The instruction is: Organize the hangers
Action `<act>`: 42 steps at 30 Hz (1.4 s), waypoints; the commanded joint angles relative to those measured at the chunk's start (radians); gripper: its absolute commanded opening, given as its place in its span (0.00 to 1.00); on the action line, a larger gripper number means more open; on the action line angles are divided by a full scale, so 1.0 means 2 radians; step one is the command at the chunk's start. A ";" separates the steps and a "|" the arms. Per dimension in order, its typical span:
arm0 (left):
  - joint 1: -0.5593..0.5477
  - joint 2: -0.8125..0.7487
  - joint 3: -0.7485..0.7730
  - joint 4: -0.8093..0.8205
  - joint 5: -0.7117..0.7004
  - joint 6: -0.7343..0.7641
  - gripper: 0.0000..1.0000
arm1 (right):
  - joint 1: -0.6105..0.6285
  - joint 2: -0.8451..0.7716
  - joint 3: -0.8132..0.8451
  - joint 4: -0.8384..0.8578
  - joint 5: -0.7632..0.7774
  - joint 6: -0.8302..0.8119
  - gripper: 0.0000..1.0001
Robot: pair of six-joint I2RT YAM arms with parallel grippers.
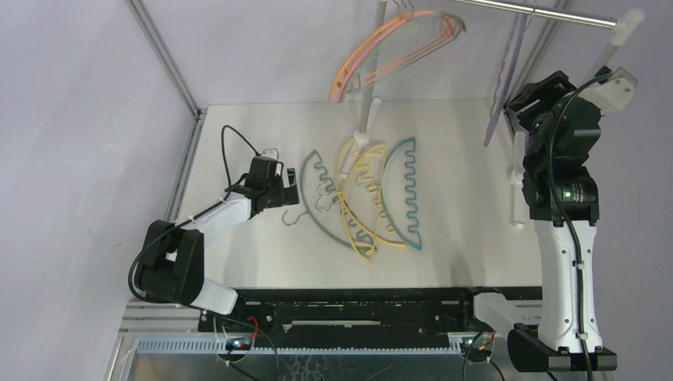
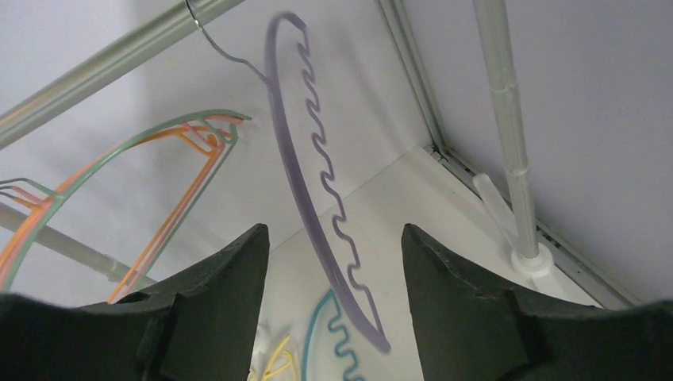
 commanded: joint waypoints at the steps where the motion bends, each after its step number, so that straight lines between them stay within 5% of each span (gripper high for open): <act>1: 0.003 -0.001 0.018 0.013 0.004 0.010 0.99 | 0.007 -0.003 -0.002 0.019 0.010 -0.024 0.67; 6: 0.003 0.005 0.021 0.015 0.008 0.009 0.99 | 0.062 -0.018 -0.022 0.072 -0.002 -0.056 0.53; 10: 0.004 0.011 0.028 0.015 0.010 0.009 0.99 | 0.144 -0.025 -0.051 0.112 -0.020 -0.086 0.20; 13: 0.004 0.015 0.030 0.017 0.010 0.009 1.00 | 0.194 -0.003 -0.053 0.116 -0.067 -0.115 0.13; 28: 0.004 0.018 0.011 0.026 0.005 0.001 0.99 | 0.363 0.171 -0.077 -0.027 -0.218 -0.111 0.46; 42: 0.015 0.028 0.012 0.042 0.011 -0.017 0.99 | 0.414 0.324 -0.110 0.017 -0.292 -0.099 0.51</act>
